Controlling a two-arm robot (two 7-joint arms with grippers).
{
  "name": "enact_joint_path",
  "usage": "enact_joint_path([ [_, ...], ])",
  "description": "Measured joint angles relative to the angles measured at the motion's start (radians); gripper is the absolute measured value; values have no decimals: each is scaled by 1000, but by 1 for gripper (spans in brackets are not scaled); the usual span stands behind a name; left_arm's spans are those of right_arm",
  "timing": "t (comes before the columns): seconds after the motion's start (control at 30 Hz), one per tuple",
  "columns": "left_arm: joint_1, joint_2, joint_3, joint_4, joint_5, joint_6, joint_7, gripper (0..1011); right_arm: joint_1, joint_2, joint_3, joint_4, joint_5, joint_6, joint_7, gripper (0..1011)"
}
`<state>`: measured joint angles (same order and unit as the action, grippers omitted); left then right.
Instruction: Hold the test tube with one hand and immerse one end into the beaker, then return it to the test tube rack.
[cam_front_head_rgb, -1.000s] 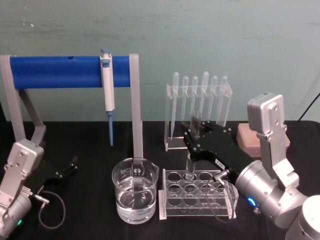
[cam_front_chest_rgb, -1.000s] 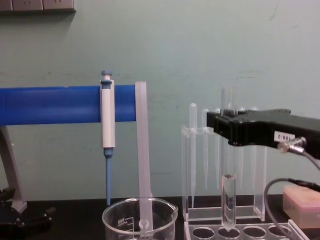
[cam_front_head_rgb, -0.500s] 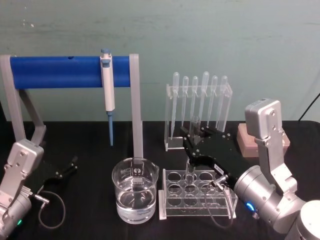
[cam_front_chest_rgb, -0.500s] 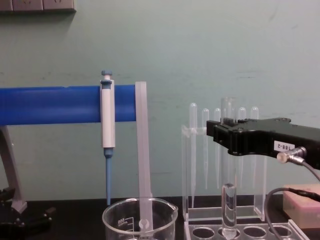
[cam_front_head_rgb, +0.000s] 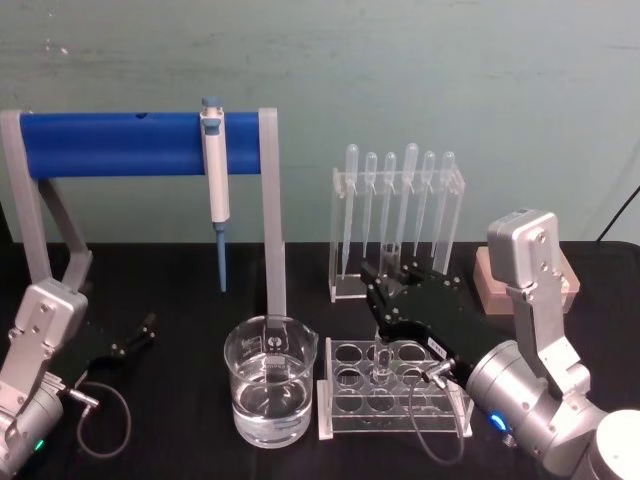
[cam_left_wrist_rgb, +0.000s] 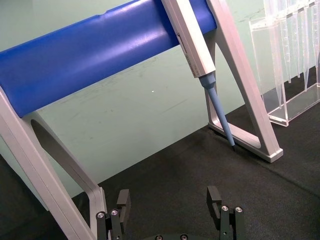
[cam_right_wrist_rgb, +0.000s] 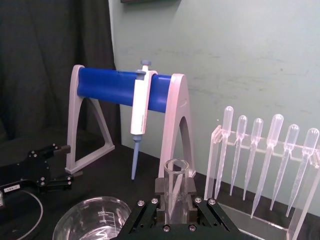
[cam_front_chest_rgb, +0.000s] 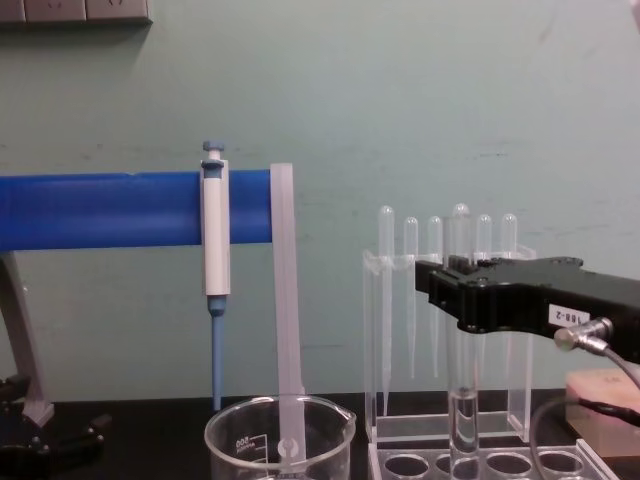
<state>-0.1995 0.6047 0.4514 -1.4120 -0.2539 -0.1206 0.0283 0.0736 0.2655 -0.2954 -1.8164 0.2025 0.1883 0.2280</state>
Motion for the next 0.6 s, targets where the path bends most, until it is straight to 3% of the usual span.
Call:
enact_joint_path([
  [0.6,0,0,0,0,0,0,0,1000,-14,-11,0,24,-10,-21,1,224],
])
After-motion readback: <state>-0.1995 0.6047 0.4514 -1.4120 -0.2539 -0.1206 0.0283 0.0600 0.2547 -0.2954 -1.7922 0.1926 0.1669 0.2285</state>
